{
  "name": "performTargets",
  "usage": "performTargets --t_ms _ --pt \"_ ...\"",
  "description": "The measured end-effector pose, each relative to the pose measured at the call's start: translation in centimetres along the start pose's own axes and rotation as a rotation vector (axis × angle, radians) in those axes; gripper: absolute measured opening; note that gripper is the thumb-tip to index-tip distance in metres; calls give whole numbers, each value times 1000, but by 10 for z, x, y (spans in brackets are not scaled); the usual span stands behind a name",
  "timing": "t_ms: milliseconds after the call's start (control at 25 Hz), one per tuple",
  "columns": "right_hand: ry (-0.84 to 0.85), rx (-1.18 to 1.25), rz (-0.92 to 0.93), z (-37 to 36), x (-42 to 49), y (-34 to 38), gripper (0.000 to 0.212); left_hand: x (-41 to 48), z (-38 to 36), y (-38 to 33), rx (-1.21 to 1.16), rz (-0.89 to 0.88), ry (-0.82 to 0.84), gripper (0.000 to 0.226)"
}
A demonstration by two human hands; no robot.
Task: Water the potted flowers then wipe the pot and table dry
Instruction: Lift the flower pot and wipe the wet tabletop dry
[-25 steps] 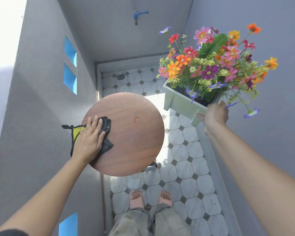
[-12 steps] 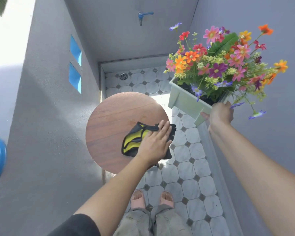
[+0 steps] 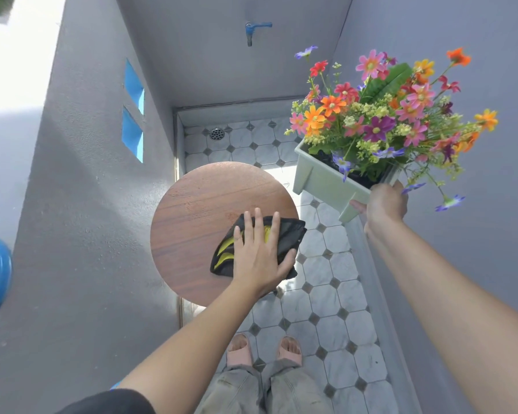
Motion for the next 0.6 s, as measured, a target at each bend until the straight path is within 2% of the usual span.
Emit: performTargets --t_ms 80,160,240,280,360,440,520,600 --pt "-3 -54 -8 1 3 -2 49 -7 -1 -2 -27 -169 40 62" --pt "-79 23 -38 1 6 -3 46 -27 -5 5 10 -365 -28 50" --pt "-134 47 -52 0 11 -3 45 -36 -6 34 -45 -384 -62 47" --pt "-89 26 -32 0 12 -3 46 -36 -5 51 -76 -338 -103 47" --pt "-26 13 9 0 16 -5 48 -26 1 88 -106 -134 -204 49" --pt "-59 43 -4 4 20 -6 45 4 16 117 -132 148 -294 46" --pt "-138 79 -52 3 21 -5 44 41 36 128 -209 400 -307 42" --pt "-170 17 -62 5 21 -6 42 74 46 119 -205 487 -305 39"
Point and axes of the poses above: each hand's wrist, its own x-axis towards the middle knuckle, its own z-axis out of the back of the hand, y = z × x, the point moved 2 cm from there along x, towards the middle knuckle, and after that the axes turned 12 degrees about z, right-handed, at the moved point
